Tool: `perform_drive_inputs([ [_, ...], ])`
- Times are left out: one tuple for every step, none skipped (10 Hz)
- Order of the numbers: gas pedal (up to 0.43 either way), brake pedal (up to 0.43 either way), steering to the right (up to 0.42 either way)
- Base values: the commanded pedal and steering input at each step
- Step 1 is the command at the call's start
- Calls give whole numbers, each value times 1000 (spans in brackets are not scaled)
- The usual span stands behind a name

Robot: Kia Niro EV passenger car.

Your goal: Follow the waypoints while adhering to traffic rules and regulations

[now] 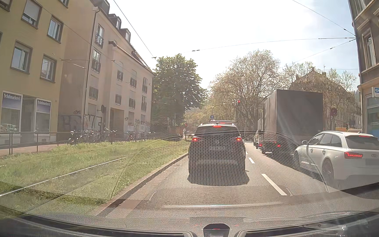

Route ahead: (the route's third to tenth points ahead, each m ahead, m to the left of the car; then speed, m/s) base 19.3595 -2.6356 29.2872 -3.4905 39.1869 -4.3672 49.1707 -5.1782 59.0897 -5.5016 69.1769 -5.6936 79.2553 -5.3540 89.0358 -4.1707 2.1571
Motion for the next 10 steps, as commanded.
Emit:
perform_drive_inputs([
  [0, 146, 54],
  [0, 146, 55],
  [0, 146, 56],
  [0, 152, 56],
  [0, 146, 56],
  [0, 152, 56],
  [0, 146, 56],
  [0, 146, 56],
  [0, 152, 56],
  [0, 146, 56],
])
